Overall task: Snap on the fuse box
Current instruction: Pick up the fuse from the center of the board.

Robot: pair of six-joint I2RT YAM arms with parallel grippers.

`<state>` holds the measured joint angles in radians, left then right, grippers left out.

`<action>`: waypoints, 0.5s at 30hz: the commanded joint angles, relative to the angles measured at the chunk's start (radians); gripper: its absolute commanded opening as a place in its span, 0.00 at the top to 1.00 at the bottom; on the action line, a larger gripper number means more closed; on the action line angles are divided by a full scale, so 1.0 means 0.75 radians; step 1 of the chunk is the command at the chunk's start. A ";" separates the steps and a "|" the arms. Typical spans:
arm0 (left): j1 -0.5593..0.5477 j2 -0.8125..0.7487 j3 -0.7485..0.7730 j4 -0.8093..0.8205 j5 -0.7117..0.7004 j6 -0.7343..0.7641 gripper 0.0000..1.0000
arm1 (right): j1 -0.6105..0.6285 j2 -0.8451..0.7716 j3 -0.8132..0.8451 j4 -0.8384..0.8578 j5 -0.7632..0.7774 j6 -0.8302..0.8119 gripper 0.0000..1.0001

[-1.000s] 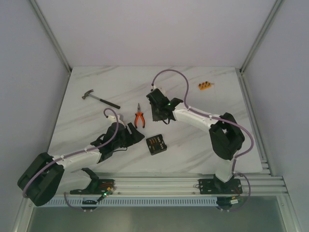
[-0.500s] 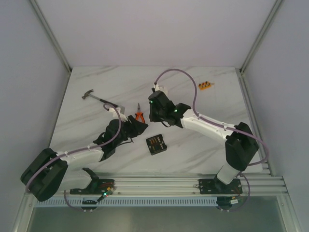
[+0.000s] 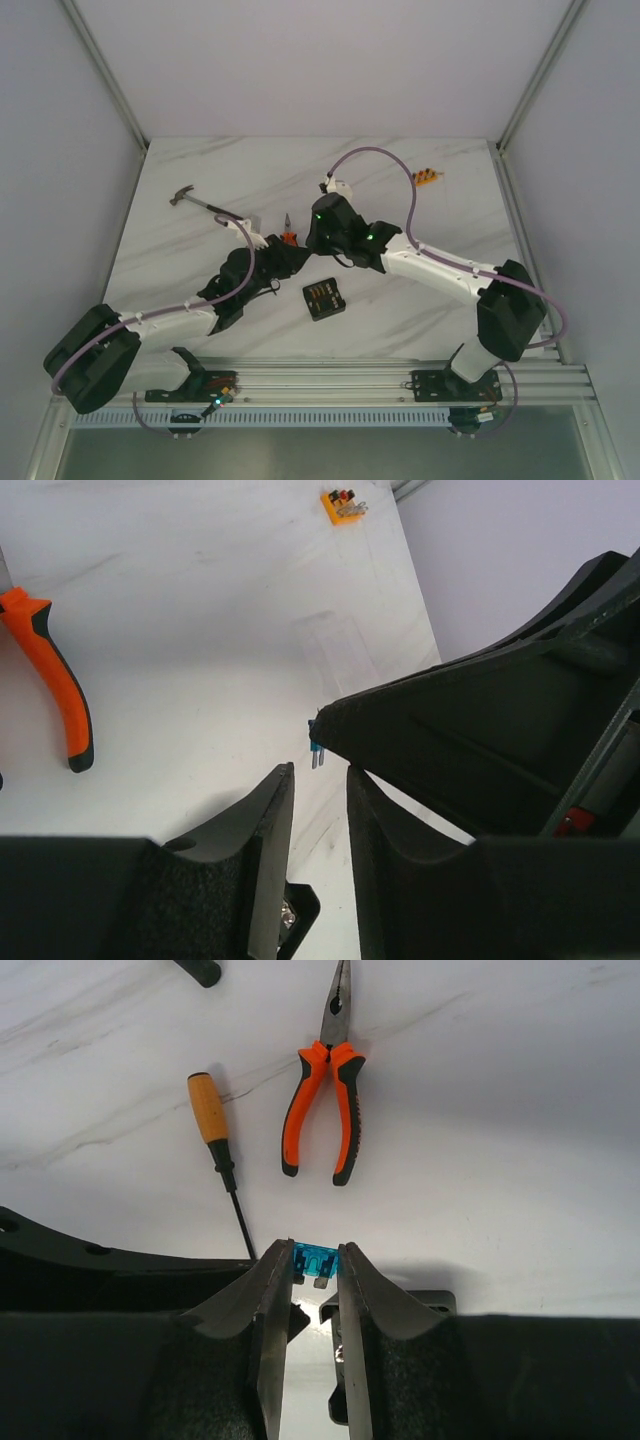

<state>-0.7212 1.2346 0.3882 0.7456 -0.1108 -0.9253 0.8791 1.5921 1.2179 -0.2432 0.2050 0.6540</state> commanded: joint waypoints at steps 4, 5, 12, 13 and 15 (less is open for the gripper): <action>-0.009 0.023 0.051 0.081 -0.039 0.031 0.69 | 0.020 -0.059 -0.043 0.051 -0.007 0.046 0.73; -0.012 0.023 0.053 0.081 -0.041 0.033 0.71 | 0.020 -0.059 -0.048 0.053 -0.007 0.048 0.73; -0.018 0.017 0.055 0.073 -0.041 0.043 0.80 | 0.028 -0.115 -0.098 0.080 -0.028 0.081 0.73; -0.018 0.015 0.057 0.073 -0.036 0.044 0.83 | 0.032 -0.126 -0.112 0.090 -0.027 0.089 0.73; -0.019 0.010 0.052 0.075 -0.027 0.047 0.87 | 0.034 -0.152 -0.145 0.111 -0.033 0.105 0.72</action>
<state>-0.7334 1.2446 0.3992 0.7486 -0.1234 -0.9104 0.8883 1.5314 1.1496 -0.1917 0.1944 0.6952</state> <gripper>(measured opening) 0.160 0.291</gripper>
